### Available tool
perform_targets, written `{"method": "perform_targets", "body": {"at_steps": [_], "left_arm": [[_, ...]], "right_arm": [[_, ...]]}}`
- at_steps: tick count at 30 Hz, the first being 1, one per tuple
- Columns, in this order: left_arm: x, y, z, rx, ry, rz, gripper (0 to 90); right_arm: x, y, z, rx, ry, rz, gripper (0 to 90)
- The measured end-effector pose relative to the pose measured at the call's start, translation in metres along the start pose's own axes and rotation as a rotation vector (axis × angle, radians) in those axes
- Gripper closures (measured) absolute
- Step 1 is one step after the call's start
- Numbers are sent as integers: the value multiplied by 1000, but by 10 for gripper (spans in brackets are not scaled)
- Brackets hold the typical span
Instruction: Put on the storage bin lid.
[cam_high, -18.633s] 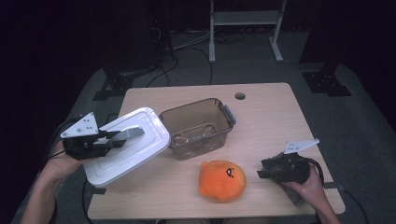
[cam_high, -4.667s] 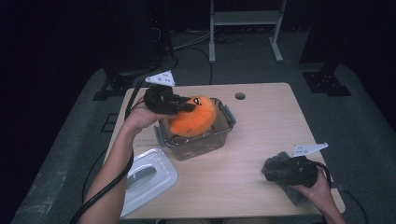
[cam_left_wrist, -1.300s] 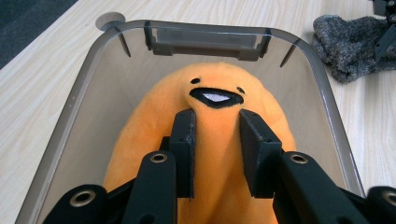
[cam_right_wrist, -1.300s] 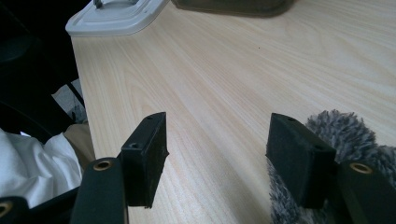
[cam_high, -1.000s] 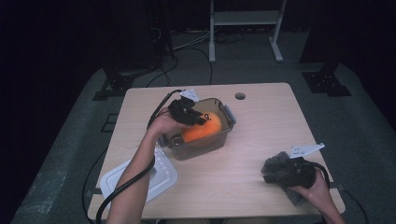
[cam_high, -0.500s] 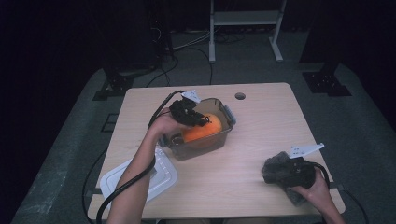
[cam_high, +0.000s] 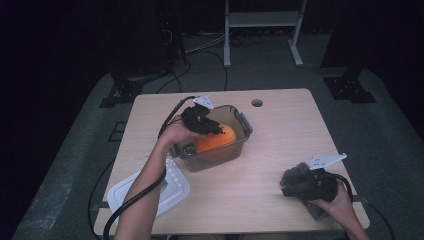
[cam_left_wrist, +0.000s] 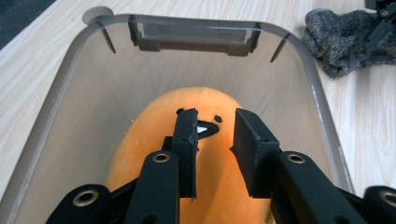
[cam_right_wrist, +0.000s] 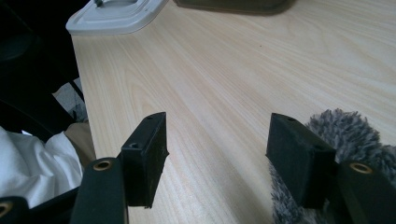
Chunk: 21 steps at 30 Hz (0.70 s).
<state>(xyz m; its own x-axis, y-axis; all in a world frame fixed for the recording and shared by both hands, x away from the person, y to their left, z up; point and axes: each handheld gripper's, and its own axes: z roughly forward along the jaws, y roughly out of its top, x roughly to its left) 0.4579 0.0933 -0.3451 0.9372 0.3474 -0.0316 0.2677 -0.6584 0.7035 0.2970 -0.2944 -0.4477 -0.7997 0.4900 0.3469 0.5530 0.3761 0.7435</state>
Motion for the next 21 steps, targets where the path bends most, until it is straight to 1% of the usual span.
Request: {"method": "perform_targets", "body": {"at_steps": [2,5,7,8,14,18,21], "left_arm": [[0,0,-2,-7,0,-2,699],[-2,0,-7,-45,-7,-4,688],[-3,-1,-8,-49,-10,-3,680],[-6,-1,-11,-59,-11,3,675],[-11,-1,-19,-83,-21,21,661],[-16,-1,-25,-101,-19,30,647],[-21,-2,-33,-120,-22,39,637]], "right_arm": [[0,0,0,2,0,-1,369],[0,0,1,3,1,-1,369],[0,0,1,2,0,-1,369],[0,0,1,2,1,0,369],[1,1,0,0,-1,-1,369],[0,0,0,1,-3,1,369],[1,0,0,-3,-3,2,369]]}}
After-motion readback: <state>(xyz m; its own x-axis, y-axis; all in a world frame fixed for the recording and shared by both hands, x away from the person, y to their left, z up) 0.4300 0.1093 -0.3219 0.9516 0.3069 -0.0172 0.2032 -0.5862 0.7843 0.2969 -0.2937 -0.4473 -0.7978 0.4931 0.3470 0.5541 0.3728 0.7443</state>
